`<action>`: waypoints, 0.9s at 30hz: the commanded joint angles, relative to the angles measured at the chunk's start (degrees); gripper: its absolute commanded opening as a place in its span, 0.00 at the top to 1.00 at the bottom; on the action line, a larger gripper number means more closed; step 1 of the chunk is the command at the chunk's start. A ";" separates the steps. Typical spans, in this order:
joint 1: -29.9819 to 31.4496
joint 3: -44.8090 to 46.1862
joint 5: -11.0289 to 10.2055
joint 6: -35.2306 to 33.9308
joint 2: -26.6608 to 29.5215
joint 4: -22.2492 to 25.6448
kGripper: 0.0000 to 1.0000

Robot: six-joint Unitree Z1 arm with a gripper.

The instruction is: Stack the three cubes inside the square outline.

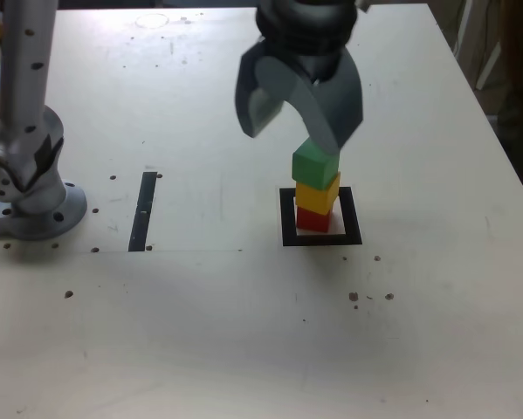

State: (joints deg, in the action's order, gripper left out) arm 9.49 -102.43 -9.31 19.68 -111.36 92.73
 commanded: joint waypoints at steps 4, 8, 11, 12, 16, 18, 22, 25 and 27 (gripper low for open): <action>-0.70 7.22 -0.44 -2.37 5.08 -0.06 0.00; -1.21 13.72 -0.32 -5.02 9.57 -1.18 0.00; -1.31 18.30 -0.37 -7.59 12.69 -1.88 0.01; -1.32 20.45 -0.34 -8.78 13.92 -2.41 0.01; -1.32 27.13 0.41 -11.91 16.74 -5.24 0.01; -1.32 30.40 1.16 -13.43 17.69 -7.38 0.01; -1.32 36.85 3.11 -16.28 18.64 -12.74 0.01; -1.32 41.10 4.37 -17.72 18.68 -16.61 0.01; -1.39 43.57 4.86 -18.28 18.60 -18.82 0.01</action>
State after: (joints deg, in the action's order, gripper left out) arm 8.23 -61.02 -4.88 1.89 -92.85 75.92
